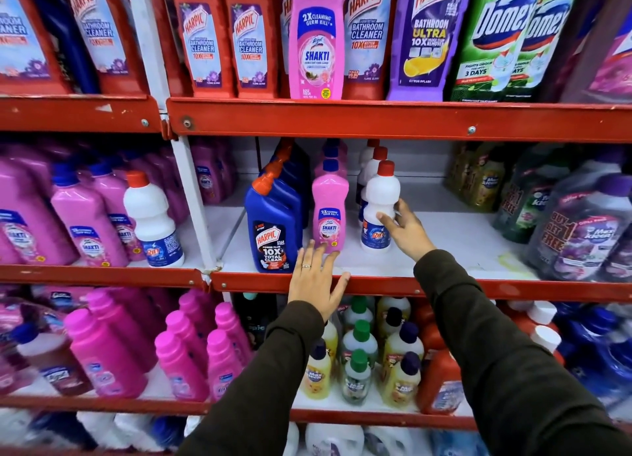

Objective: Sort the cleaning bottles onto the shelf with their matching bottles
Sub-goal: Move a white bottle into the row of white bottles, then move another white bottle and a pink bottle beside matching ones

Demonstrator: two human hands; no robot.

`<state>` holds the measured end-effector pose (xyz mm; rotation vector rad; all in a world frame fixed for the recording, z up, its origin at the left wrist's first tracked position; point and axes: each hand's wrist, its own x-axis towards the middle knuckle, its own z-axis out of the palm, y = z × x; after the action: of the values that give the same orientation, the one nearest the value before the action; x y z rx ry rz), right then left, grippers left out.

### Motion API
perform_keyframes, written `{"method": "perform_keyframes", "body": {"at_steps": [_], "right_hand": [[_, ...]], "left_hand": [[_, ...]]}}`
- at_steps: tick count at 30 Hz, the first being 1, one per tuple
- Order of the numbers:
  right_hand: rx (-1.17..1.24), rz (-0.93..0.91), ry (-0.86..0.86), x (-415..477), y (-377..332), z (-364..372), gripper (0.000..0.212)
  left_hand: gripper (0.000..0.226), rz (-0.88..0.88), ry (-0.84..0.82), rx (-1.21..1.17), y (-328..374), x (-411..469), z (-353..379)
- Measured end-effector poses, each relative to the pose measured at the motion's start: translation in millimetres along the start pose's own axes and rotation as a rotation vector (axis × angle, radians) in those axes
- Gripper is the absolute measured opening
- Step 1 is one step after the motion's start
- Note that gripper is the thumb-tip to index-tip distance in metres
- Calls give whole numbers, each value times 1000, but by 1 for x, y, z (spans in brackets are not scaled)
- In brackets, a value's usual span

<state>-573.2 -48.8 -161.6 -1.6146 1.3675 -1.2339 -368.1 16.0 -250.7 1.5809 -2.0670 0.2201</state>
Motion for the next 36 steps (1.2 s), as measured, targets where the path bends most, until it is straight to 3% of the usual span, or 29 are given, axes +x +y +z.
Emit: {"method": "perform_keyframes", "body": {"at_steps": [4, 7, 10, 17, 29, 33, 36], "right_hand": [[-160, -64, 208, -24, -7, 8, 69], [-320, -227, 338, -46, -5, 22, 62], [-503, -300, 374, -63, -5, 44, 61], [-600, -388, 355, -92, -32, 109, 64], [-442, -606, 296, -113, -95, 245, 47], [-217, -585, 141, -113, -120, 291, 49], [-52, -453, -59, -107, -138, 322, 54]], "left_hand": [[64, 64, 54, -114, -3, -5, -13], [57, 119, 129, -124, -7, -13, -24], [56, 130, 174, -111, -16, -22, -36], [57, 101, 262, -90, -66, -43, -68], [56, -86, 332, 21, -214, -84, -118], [56, -200, 364, 40, -262, -100, -122], [56, -241, 360, 27, -290, -103, -121]]}}
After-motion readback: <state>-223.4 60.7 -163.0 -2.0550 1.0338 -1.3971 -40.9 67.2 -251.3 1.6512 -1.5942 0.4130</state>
